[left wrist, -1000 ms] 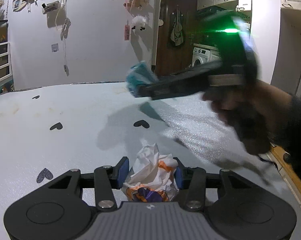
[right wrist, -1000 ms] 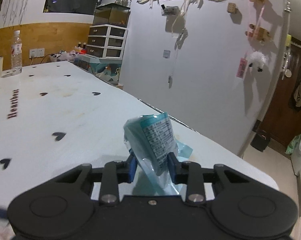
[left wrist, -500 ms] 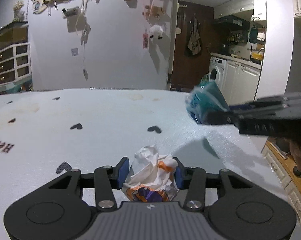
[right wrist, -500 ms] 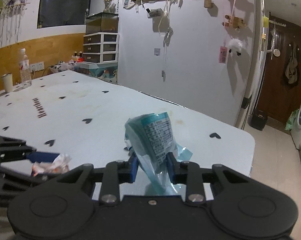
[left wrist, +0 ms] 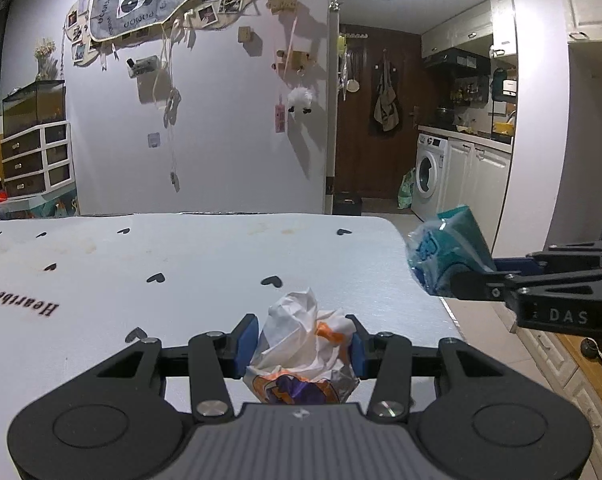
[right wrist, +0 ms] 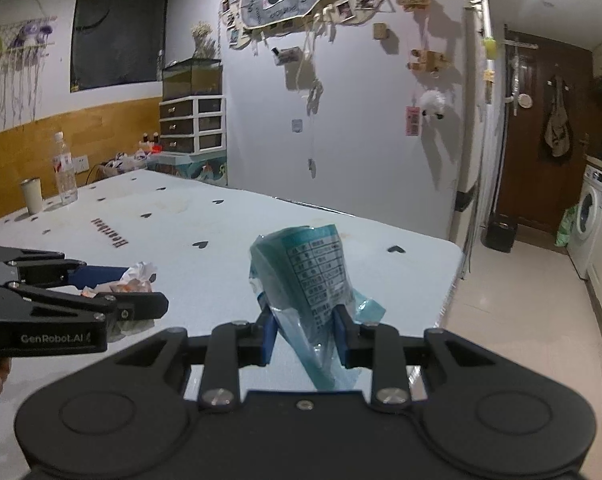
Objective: Collect trash
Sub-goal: 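Carry the white-orange and teal wrappers with both tools to the wastebasket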
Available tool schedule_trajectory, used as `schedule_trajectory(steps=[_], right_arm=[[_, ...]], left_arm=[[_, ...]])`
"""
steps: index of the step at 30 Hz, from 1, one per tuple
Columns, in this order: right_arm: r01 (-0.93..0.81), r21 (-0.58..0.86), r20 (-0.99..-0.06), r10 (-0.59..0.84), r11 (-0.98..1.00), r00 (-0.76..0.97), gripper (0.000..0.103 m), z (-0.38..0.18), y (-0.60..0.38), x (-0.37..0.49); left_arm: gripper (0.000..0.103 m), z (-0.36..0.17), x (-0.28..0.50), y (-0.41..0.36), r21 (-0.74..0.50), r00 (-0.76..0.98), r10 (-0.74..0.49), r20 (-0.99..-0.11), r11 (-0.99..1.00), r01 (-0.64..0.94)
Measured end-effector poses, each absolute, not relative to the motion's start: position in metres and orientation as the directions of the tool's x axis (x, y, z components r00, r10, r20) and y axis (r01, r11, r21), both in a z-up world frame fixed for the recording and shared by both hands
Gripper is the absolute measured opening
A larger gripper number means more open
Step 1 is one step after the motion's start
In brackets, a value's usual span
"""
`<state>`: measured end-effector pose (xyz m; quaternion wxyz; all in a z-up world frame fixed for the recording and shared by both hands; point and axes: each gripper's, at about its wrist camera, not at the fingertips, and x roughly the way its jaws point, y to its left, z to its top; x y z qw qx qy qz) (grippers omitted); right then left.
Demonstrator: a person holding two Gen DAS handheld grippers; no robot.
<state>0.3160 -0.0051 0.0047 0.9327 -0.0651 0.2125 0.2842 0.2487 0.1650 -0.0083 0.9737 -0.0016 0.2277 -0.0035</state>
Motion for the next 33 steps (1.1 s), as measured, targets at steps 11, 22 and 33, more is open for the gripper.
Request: schedule_trajectory(steps=[11,22,33], right_arm=[[-0.502,0.021,-0.419,0.463,0.865,0.781,0.03,0.008,-0.066,0.268],[-0.428,0.035,-0.429,0.4,0.903,0.81,0.03,-0.007,-0.15,0.232],[-0.329,0.062,-0.505,0.314,0.942,0.804,0.03,-0.052,-0.233,0.219]], left_arm=[[0.047,-0.009,0.218,0.111,-0.012,0.904,-0.047,-0.424,0.999,0.046],[0.047,-0.021,0.207,0.03,-0.017,0.893,-0.143,-0.427,0.989,0.15],[0.047,-0.053,0.218,-0.057,-0.023,0.831,-0.238,-0.503,0.965,0.263]])
